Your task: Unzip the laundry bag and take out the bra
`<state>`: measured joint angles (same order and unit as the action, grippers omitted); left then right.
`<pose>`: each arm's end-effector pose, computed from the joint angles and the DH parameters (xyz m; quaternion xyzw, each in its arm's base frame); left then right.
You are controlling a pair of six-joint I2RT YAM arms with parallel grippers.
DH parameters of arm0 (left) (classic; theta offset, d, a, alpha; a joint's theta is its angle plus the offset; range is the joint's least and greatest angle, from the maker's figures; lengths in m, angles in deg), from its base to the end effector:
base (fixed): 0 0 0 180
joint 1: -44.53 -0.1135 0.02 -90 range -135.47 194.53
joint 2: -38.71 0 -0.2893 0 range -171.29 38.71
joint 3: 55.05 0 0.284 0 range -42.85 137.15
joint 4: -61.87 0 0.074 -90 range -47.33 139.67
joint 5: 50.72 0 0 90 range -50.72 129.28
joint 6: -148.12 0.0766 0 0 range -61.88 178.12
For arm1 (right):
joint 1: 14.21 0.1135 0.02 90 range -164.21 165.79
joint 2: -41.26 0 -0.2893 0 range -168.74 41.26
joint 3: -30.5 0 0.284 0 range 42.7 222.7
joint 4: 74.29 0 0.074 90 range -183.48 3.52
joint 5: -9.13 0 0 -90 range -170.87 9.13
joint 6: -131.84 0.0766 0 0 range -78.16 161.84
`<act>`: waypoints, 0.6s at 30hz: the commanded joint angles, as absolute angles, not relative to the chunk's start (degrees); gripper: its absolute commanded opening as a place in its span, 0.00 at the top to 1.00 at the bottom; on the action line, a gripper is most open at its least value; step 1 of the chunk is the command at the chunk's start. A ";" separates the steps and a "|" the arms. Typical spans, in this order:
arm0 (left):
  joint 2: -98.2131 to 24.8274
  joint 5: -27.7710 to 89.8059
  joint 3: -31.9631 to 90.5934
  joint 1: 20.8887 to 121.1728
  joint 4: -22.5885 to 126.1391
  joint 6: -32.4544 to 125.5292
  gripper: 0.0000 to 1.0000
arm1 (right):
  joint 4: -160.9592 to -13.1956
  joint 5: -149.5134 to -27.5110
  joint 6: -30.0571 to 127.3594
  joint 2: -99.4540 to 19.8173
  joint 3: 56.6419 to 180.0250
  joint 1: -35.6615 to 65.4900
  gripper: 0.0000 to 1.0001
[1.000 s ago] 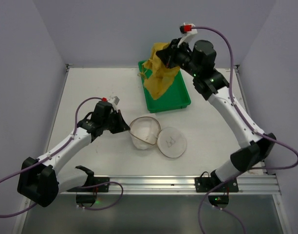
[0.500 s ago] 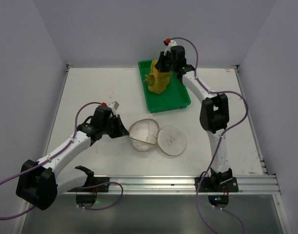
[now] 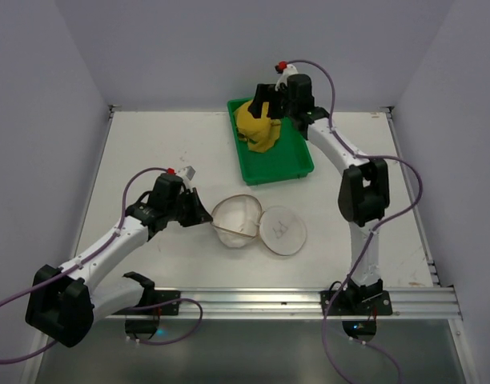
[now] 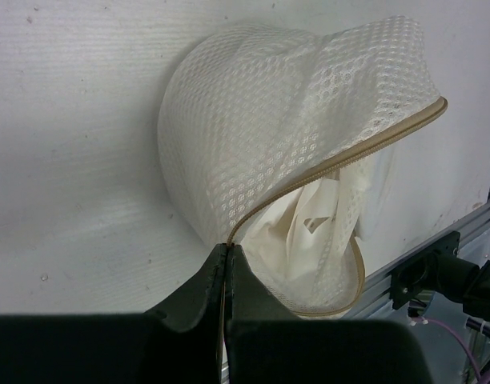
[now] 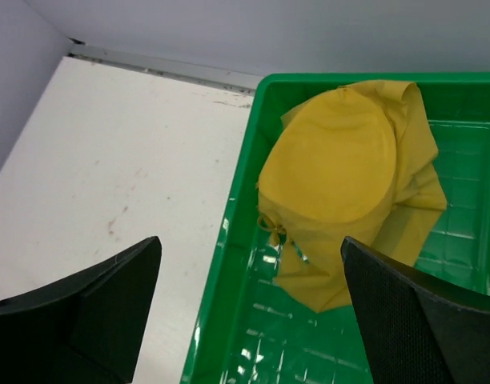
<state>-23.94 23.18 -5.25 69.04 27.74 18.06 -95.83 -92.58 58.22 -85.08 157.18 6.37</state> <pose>0.2320 -0.1291 0.1994 -0.0737 0.9197 -0.3041 0.2373 0.5697 0.2305 0.2943 -0.0877 0.8181 0.2580 0.5064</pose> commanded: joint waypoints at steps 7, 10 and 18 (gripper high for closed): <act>-23.51 23.28 -2.25 69.40 26.91 17.77 1.00 | -91.14 -94.84 59.33 -47.44 122.01 13.55 0.06; -23.69 23.63 -1.81 69.40 27.26 18.74 1.00 | -91.14 -94.15 60.99 -40.23 112.77 19.87 0.08; -24.30 24.60 -0.05 69.40 26.29 21.55 1.00 | -92.02 -87.92 64.25 -36.78 101.15 33.77 0.19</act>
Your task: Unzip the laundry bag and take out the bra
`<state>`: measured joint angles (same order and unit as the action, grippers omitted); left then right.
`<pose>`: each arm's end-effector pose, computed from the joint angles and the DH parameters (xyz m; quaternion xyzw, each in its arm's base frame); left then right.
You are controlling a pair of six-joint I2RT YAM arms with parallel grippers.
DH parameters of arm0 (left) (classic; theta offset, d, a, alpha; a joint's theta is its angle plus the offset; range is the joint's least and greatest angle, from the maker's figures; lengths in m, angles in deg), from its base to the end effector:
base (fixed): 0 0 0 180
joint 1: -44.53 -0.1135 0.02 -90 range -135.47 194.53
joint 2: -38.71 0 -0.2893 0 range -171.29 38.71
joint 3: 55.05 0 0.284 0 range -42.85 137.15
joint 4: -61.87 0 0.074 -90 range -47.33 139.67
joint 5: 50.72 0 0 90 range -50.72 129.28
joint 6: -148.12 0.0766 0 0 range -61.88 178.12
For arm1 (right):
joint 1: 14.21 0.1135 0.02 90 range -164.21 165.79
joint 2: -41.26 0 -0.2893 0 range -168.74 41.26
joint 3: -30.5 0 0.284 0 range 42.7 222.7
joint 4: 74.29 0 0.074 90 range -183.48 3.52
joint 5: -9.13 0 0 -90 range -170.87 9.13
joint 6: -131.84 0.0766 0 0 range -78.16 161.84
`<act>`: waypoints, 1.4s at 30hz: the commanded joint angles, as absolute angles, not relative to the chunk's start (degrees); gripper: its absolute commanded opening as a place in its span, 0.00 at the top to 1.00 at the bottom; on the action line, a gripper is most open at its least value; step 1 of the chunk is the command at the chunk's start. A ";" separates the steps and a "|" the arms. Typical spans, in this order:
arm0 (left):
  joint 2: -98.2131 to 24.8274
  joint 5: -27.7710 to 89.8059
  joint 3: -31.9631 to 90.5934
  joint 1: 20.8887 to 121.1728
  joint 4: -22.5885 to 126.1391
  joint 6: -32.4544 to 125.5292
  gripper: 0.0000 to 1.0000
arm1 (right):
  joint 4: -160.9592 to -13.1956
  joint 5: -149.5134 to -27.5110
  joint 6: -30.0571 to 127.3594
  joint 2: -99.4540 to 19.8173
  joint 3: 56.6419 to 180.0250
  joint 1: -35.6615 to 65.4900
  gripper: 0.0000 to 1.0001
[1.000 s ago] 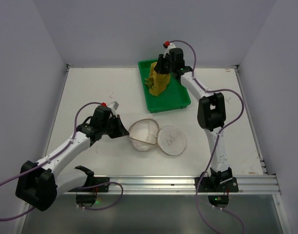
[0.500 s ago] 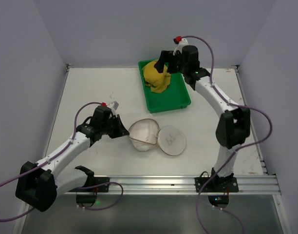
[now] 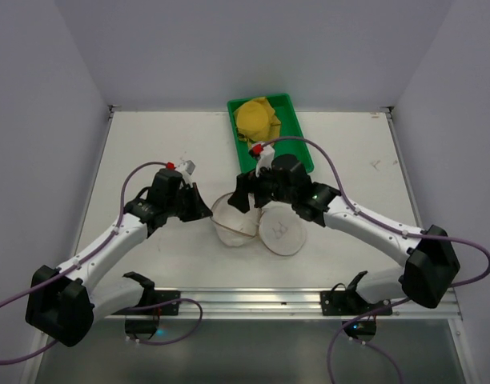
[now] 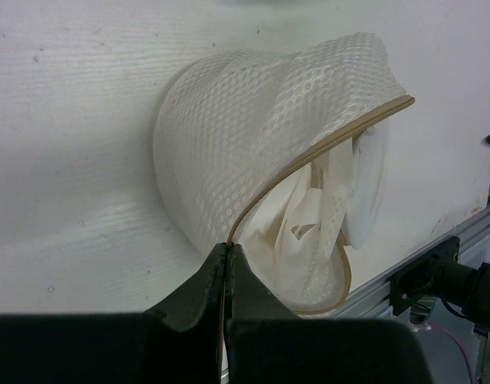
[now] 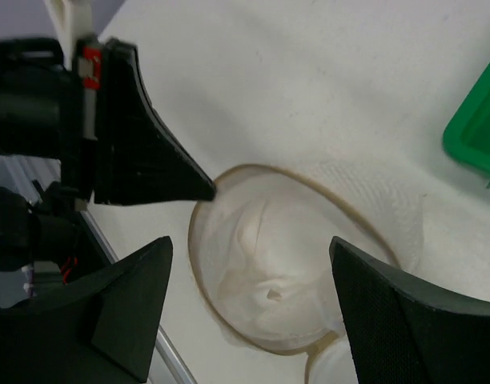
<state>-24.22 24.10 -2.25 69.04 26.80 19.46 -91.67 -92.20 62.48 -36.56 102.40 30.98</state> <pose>0.2393 -0.1312 0.2162 -0.0629 0.9157 -0.3019 0.2578 0.2560 0.2791 0.3080 -0.2298 0.8007 0.3665 0.4144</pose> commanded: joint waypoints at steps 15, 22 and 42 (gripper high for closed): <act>-24.22 24.60 -1.19 69.32 26.38 21.64 1.00 | -89.30 -79.55 58.54 -52.25 104.05 38.17 0.18; -23.95 24.86 -1.72 69.40 26.47 21.38 1.00 | -92.88 -78.85 57.22 -55.33 103.52 38.78 0.02; -25.62 25.04 -1.37 69.40 26.29 21.73 1.00 | -94.84 -89.03 49.23 -48.14 101.94 39.75 1.00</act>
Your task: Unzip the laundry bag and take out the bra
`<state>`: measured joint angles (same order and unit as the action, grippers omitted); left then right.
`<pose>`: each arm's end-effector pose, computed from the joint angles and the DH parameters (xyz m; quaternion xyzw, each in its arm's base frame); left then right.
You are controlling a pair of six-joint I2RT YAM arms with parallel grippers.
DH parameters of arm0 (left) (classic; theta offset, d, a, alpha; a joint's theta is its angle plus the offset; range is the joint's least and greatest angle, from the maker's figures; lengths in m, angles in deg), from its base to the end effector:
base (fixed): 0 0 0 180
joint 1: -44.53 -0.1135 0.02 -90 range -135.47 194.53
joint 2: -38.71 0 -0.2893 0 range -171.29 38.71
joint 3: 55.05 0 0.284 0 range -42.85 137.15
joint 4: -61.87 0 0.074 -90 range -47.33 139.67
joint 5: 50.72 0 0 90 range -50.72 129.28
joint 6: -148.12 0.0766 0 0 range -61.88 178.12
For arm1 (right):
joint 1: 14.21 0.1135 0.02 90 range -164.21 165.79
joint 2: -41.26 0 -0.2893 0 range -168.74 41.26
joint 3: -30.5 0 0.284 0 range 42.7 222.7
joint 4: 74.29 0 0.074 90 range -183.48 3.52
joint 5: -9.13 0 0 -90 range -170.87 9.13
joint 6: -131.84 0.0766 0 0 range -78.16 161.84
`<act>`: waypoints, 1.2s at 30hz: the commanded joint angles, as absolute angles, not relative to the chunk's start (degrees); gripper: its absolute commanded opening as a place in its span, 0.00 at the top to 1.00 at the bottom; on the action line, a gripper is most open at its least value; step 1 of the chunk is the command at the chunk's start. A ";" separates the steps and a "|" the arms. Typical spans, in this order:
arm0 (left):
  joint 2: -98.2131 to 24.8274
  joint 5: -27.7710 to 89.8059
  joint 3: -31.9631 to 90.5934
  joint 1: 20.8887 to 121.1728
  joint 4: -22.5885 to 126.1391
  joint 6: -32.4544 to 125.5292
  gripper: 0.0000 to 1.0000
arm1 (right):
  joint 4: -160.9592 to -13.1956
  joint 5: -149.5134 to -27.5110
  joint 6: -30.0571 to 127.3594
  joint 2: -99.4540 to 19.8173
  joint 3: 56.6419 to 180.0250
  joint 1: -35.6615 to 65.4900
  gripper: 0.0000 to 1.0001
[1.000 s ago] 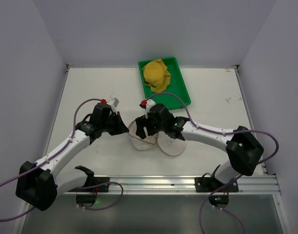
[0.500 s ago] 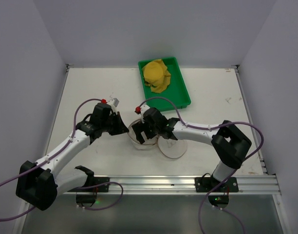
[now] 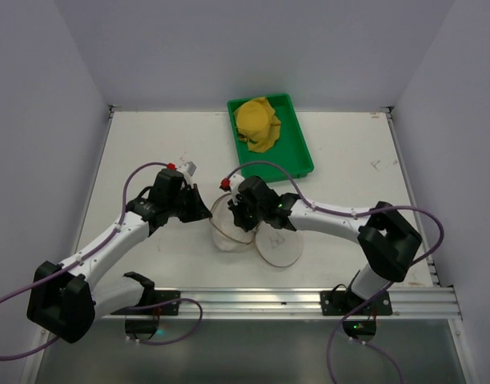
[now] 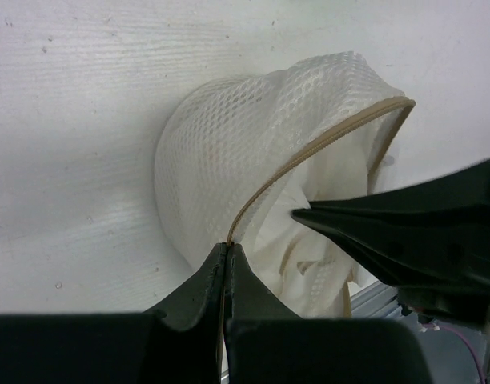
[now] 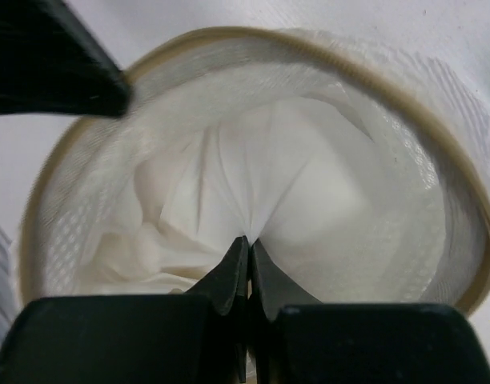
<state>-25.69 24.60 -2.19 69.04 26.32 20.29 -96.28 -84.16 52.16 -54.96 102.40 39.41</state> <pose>0.2413 -0.1314 0.2091 -0.0606 0.9223 -0.2895 0.2489 0.2421 0.3360 0.1753 -0.3522 0.8584 0.2195 0.3014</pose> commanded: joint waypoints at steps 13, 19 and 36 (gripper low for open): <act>-25.63 23.72 -2.07 69.40 26.20 22.35 1.00 | -84.28 -95.12 48.69 -33.53 98.33 39.67 1.00; -23.96 20.13 -4.09 69.40 27.43 21.65 1.00 | -76.30 -94.06 52.37 -33.54 94.56 39.66 1.00; -18.51 11.33 -15.96 69.49 40.36 13.64 1.00 | -64.03 -91.77 61.79 -31.68 88.49 39.58 1.00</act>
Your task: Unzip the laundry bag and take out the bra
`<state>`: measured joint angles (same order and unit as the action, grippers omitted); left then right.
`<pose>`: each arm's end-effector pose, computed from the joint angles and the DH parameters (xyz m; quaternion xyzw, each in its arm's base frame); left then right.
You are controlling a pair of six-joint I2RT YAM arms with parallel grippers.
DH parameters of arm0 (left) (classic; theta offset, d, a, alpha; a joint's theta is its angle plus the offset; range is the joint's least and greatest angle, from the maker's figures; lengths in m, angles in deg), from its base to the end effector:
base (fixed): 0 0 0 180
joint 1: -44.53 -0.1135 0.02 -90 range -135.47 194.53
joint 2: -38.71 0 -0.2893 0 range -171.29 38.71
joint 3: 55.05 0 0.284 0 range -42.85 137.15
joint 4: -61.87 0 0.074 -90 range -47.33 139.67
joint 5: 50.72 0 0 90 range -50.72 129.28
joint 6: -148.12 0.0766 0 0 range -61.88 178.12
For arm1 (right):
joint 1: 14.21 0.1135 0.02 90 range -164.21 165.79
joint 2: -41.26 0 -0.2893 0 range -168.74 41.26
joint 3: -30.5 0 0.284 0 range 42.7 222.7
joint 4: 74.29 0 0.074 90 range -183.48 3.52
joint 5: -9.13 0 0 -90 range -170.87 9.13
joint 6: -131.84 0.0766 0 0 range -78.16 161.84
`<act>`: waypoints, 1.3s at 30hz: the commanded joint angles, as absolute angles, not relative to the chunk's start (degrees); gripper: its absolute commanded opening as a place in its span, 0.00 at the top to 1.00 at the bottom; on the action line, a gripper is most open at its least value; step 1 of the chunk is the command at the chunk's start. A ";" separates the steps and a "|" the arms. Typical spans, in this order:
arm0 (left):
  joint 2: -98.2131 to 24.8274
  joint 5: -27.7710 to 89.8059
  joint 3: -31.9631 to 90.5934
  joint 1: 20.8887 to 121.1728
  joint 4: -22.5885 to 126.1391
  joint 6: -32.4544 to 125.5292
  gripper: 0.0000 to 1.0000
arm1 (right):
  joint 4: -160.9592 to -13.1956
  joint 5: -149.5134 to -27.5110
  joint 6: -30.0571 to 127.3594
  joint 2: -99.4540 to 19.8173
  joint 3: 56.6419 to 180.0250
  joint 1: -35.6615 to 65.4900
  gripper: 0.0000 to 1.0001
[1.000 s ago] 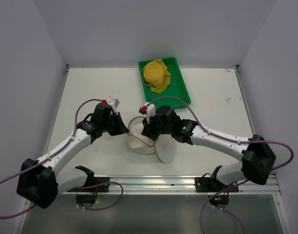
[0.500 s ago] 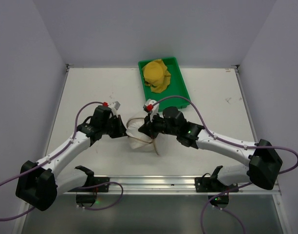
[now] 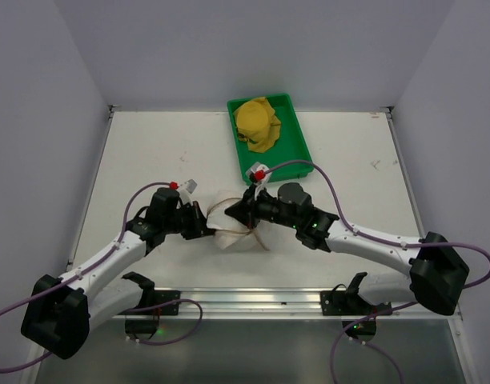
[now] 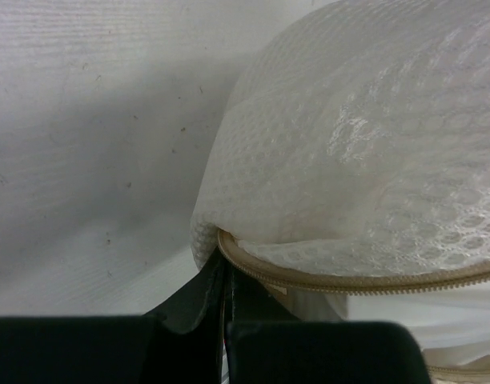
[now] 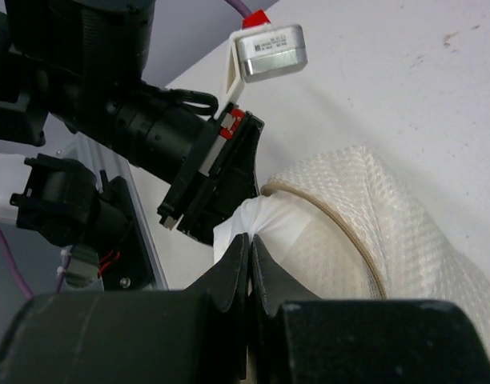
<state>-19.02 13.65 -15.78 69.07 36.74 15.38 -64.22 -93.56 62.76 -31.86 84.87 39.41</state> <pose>0.2032 -0.1292 0.1695 -0.0554 0.8987 -0.3826 0.2069 0.1952 0.2933 0.2766 -0.2813 0.7032 0.4589 0.4646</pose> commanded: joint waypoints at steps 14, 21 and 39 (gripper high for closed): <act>-20.44 9.84 -12.09 69.84 44.92 13.38 1.00 | -90.52 -83.43 59.24 -38.80 92.35 39.58 0.67; -20.88 9.92 -11.83 70.02 45.19 13.82 1.00 | -95.61 -83.95 58.89 -43.01 101.14 39.75 0.19; -22.11 10.45 -12.53 70.02 45.01 14.17 1.00 | -97.30 -75.96 67.41 -48.21 100.80 41.95 0.16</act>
